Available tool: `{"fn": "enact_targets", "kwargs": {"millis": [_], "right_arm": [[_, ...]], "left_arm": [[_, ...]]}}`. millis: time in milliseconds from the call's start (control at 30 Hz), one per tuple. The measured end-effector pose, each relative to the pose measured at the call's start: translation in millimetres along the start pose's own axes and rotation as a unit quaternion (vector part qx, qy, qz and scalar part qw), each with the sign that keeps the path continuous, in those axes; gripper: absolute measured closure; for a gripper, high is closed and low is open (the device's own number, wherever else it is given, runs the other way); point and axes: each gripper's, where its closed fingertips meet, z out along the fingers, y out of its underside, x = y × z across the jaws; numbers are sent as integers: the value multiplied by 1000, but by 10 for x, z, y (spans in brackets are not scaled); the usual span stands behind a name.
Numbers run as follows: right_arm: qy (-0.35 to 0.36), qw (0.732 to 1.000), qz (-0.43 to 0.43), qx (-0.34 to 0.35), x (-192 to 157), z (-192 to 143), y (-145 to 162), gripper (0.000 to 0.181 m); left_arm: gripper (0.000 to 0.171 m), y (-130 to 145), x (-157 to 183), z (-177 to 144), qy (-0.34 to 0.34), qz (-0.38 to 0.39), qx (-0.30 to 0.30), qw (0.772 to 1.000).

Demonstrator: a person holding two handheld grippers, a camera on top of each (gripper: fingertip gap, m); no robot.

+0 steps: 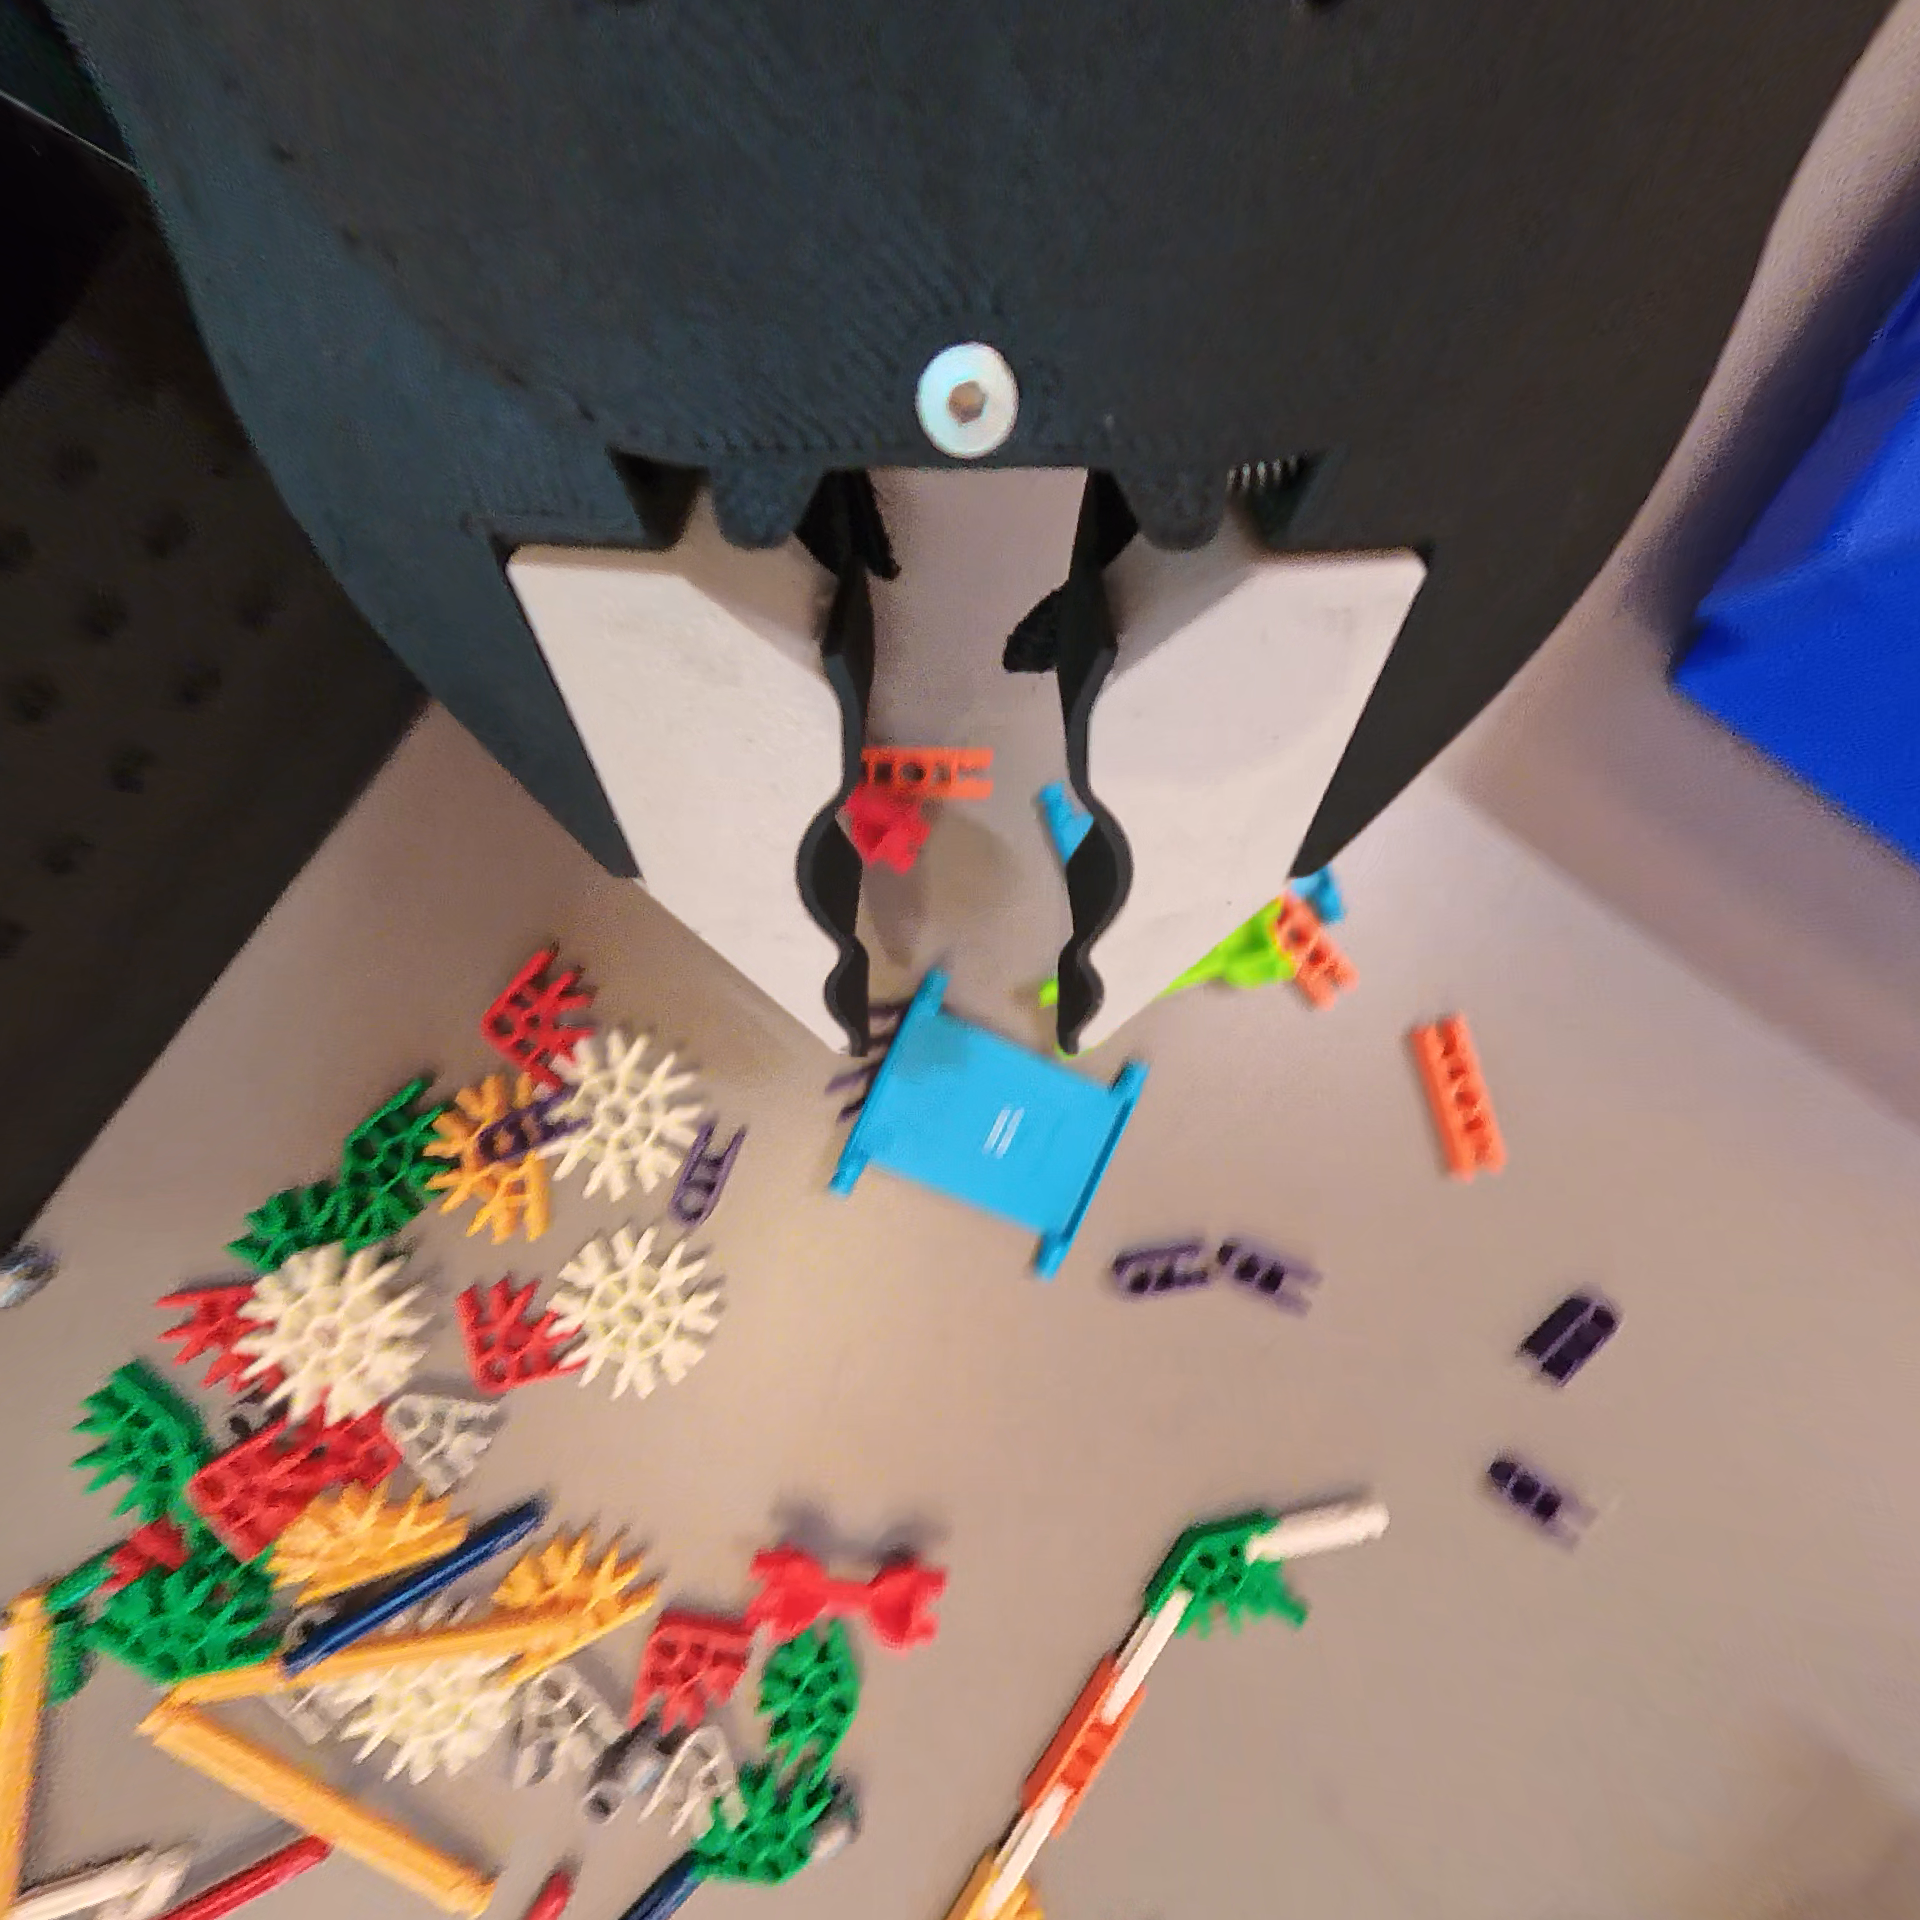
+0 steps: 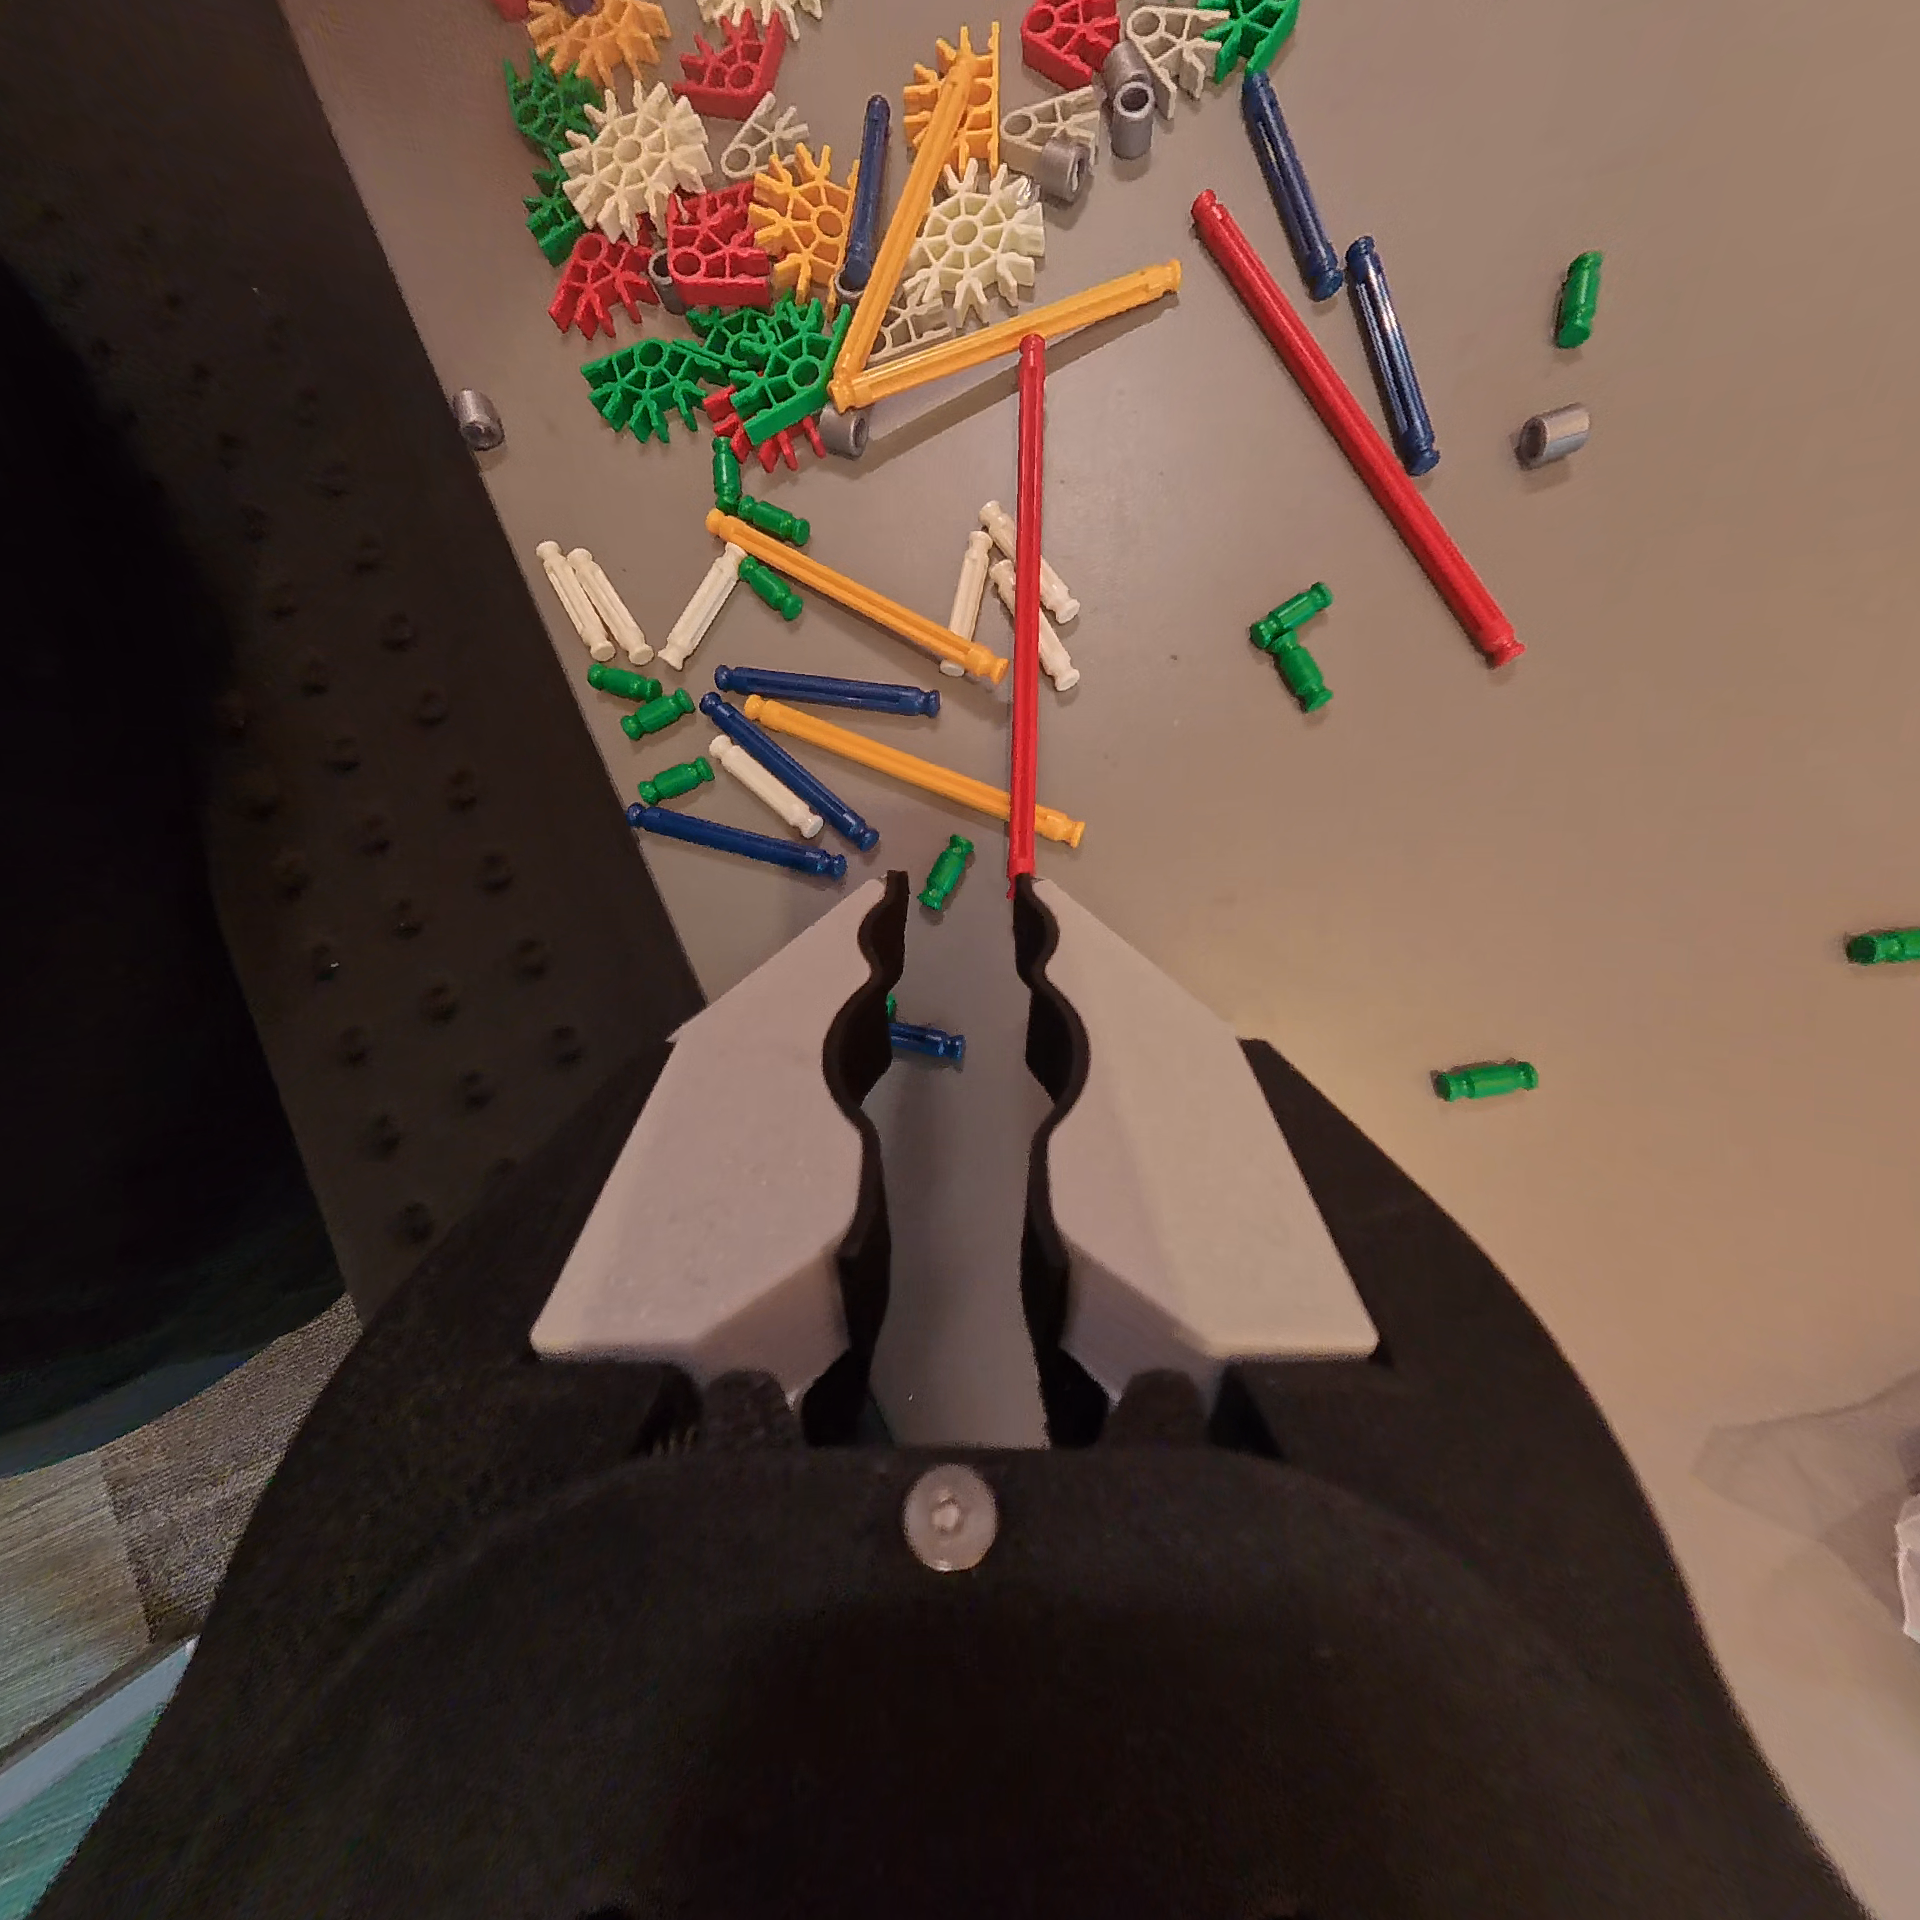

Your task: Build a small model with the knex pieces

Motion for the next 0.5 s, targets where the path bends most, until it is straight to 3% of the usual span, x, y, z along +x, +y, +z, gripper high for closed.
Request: {"fn": "enact_targets", "kwargs": {"millis": [200, 367, 500], "right_arm": [[-4, 1000, -16, 12, -1, 76, -155, 163], [-10, 999, -34, 19, -15, 143, -323, 163], [-12, 999, -46, 24, -29, 204, -444, 163]], "left_arm": [[137, 373, -204, -189, -37, -31, -28, 998], [141, 274, -48, -92, -34, 2, -6, 999], [145, 238, 62, 202, -36, 42, -21, 998]]}}
